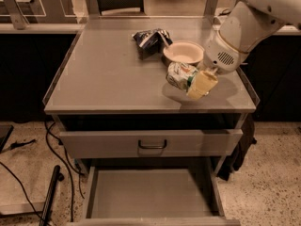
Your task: Place 7up can into middle drawer
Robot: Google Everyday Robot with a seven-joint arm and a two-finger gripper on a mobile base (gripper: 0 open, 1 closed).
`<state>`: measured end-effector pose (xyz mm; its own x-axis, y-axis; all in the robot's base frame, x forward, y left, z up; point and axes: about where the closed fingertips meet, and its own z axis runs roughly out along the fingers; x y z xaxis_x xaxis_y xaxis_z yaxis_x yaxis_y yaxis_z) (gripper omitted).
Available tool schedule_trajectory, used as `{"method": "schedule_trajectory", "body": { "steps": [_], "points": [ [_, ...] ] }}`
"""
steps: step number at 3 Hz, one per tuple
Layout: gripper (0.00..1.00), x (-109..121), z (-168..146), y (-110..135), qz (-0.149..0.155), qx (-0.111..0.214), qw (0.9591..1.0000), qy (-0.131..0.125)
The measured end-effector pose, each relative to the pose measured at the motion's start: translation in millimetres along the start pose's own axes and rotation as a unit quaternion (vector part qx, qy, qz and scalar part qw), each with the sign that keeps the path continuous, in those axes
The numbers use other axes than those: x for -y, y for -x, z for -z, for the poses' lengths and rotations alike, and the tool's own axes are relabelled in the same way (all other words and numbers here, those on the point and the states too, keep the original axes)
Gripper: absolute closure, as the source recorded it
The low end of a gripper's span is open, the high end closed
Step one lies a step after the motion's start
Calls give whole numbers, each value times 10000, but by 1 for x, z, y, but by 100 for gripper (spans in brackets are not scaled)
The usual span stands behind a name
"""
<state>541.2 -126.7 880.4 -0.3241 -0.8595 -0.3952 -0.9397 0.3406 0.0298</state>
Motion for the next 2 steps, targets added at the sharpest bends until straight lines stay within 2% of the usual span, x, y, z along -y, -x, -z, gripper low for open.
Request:
{"method": "schedule_trajectory", "body": {
  "steps": [1,2],
  "points": [
    [100,-3,-1,8,245,138,9996,-58],
    [100,-17,9,2,739,414,9964,-85]
  ]
}}
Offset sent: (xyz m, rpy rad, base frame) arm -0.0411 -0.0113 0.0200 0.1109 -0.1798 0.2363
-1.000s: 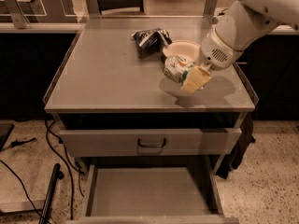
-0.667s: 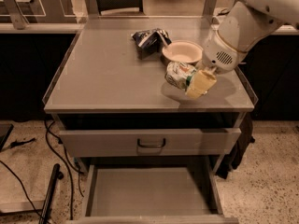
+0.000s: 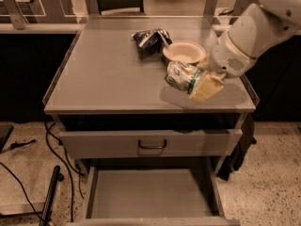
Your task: Place 7up can into middle drawer
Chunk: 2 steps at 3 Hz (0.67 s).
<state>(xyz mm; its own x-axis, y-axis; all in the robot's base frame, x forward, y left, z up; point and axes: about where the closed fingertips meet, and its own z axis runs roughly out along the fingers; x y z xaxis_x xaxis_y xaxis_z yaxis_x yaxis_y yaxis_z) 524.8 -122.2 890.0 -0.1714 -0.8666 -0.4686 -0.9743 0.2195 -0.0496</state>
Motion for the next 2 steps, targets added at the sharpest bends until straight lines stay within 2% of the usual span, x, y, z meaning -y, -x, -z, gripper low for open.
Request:
{"method": "schedule_trajectory", "body": {
  "steps": [1,2],
  "points": [
    [100,-55,33,-41,321,304,9990,27],
    [100,-55,33,-41,321,304,9990,27]
  ]
}}
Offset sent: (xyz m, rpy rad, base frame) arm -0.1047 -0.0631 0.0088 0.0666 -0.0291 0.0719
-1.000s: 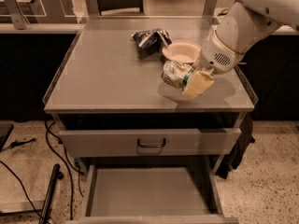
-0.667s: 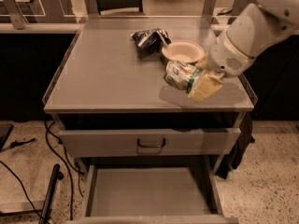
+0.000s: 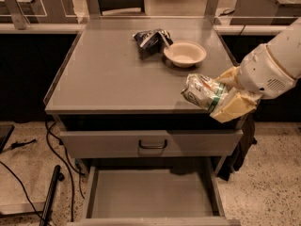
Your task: Place 7up can into middle drawer
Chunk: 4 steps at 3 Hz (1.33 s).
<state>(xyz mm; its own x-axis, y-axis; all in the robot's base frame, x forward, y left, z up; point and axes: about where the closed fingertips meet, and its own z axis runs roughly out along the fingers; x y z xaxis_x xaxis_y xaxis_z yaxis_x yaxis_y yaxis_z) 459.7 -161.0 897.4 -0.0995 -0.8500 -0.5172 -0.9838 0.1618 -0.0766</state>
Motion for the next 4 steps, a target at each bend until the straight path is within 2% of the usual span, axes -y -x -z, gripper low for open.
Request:
{"method": "schedule_trajectory", "body": {
  "steps": [1,2,3,4],
  "points": [
    [100,-11,-9,-9,93,-119,9999,16],
    [100,-44,-30,-36,101,-182,9997,105],
    [100,-66,-55,-58,88,-173,9996,207],
    [100,-74,-100,-77,308,16,9991,303]
  ]
}}
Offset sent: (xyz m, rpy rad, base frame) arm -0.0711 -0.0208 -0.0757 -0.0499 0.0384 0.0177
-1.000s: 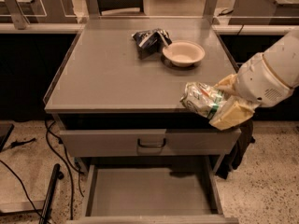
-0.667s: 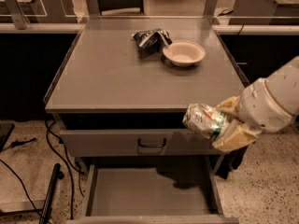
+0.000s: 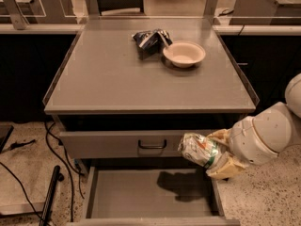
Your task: Place 7up can into middle drawer
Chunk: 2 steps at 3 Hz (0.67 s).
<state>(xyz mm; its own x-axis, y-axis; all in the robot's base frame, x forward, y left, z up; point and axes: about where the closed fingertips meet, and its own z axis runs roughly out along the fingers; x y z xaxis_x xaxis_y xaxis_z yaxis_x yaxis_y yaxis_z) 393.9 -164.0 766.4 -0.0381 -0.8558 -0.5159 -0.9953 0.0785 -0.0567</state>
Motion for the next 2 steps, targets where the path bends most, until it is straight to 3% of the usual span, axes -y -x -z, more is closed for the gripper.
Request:
{"method": "schedule_trajectory", "body": {
  "steps": [2],
  "points": [
    [100,-1,-8,-6,125,-70,9999,-63]
  ]
}}
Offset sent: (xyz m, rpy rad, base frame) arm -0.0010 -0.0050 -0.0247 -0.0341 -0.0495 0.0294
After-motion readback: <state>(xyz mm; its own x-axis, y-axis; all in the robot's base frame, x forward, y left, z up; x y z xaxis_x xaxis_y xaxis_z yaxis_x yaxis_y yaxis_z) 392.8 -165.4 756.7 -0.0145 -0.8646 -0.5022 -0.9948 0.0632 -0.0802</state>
